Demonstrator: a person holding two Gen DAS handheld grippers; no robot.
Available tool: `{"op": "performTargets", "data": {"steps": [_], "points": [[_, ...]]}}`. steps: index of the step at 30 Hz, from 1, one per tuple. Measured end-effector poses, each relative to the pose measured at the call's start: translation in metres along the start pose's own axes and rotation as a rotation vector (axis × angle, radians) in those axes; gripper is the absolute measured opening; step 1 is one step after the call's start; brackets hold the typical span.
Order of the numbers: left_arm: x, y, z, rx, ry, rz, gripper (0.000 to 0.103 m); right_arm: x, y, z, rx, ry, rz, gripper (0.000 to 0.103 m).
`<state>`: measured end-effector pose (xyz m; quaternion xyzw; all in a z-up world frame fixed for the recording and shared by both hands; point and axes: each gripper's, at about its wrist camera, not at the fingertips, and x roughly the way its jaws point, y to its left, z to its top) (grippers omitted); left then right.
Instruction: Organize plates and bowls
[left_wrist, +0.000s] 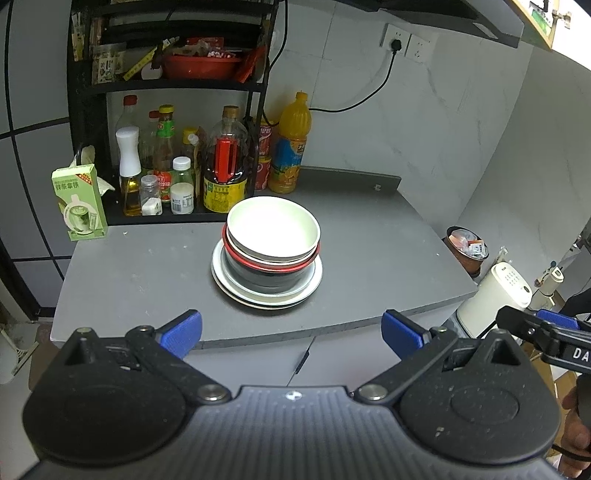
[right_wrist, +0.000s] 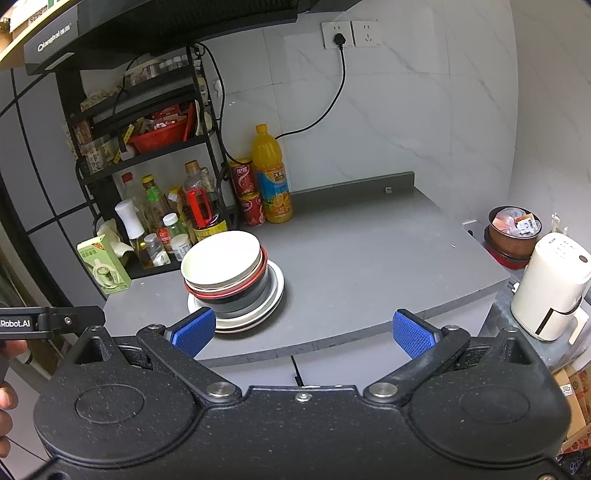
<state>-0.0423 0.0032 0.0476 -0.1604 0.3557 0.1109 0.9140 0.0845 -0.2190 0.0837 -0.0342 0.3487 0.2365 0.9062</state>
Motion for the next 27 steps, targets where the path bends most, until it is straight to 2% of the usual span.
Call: {"op": "performTargets", "data": {"steps": [27], "points": [[0.025, -0.020, 0.019, 0.046, 0.037, -0.021, 0.102, 0.012, -0.011, 0.011, 0.035, -0.004, -0.033, 0.103]]}}
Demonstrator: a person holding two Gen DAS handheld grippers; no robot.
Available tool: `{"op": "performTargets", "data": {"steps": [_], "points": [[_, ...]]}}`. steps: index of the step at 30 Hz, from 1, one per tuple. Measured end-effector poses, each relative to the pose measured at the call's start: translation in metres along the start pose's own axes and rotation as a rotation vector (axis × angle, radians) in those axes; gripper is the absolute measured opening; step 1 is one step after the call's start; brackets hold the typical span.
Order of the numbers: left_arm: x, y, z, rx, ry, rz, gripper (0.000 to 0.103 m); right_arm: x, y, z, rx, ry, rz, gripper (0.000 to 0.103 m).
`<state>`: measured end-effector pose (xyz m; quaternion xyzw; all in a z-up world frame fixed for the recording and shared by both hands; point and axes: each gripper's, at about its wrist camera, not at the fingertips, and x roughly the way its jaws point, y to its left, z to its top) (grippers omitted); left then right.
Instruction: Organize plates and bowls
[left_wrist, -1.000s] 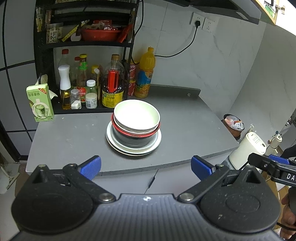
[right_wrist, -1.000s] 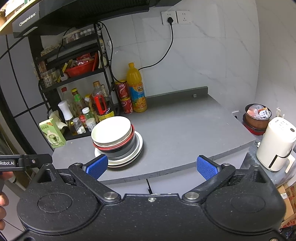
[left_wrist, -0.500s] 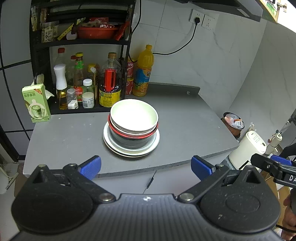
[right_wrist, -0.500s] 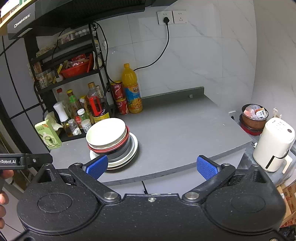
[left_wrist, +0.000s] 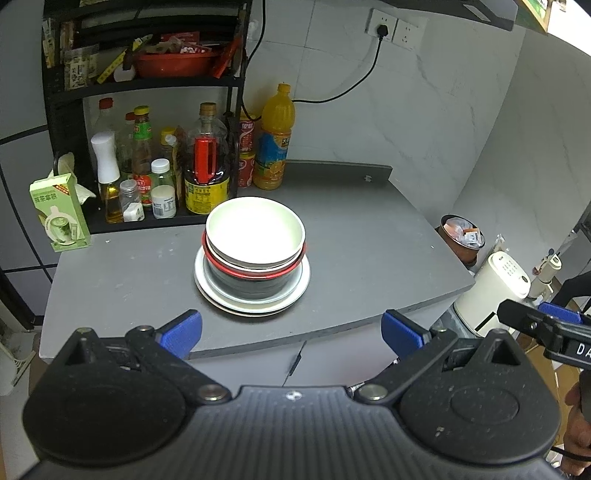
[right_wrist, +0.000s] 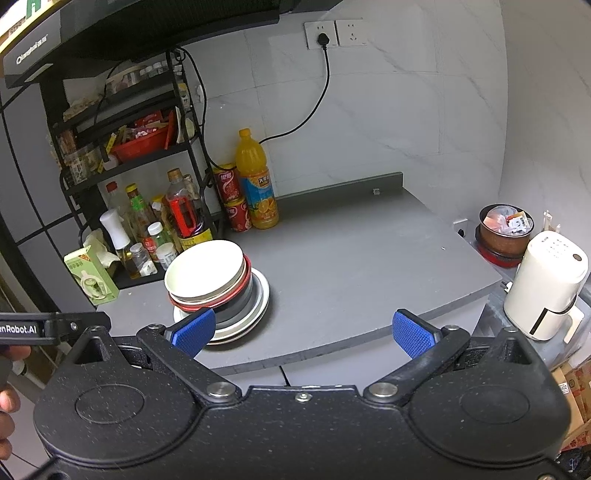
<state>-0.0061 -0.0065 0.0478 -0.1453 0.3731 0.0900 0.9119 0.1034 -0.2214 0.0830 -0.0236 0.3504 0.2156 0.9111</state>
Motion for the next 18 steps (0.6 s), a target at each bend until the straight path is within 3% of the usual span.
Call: {"op": "performTargets", "data": {"steps": [18], "points": [[0.0061, 0.0065, 0.0051, -0.023, 0.017, 0.003, 0.102, 0.0070, -0.0008, 0.0015, 0.000, 0.013, -0.010, 0.103]]}}
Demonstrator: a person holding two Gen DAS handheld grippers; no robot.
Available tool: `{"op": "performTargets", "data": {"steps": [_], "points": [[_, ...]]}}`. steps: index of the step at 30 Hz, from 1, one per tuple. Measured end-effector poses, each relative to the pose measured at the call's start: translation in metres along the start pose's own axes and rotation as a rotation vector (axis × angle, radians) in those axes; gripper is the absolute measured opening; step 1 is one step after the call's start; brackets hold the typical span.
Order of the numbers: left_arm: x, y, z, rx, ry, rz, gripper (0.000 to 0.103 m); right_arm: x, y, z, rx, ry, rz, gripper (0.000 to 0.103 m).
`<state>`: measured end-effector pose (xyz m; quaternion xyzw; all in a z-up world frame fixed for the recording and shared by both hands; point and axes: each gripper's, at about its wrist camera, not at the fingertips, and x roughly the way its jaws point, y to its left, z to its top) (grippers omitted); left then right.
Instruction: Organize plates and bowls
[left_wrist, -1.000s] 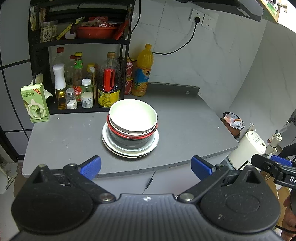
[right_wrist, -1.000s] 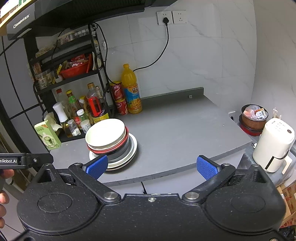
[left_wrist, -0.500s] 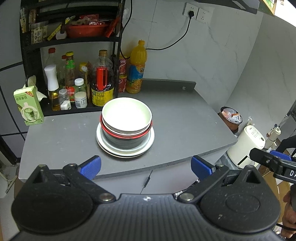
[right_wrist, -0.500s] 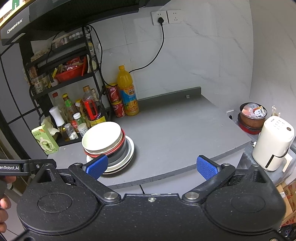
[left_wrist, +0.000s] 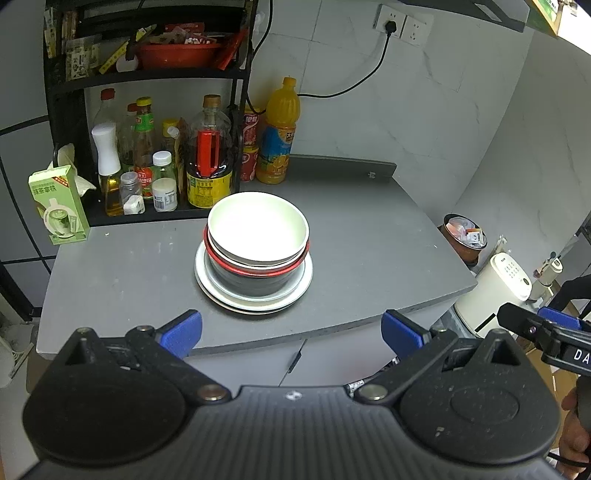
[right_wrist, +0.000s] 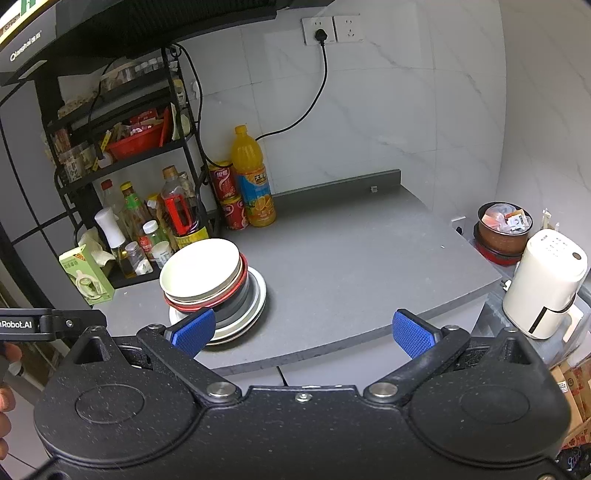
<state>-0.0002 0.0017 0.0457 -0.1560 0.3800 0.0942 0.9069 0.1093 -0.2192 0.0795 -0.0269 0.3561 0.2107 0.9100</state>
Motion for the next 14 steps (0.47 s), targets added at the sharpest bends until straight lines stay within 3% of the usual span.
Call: {"op": "performTargets", "data": {"steps": [14], "points": [[0.012, 0.008, -0.004, -0.007, 0.010, -0.010, 0.102, 0.008, 0.006, -0.004, -0.043, 0.036, -0.031, 0.103]]}}
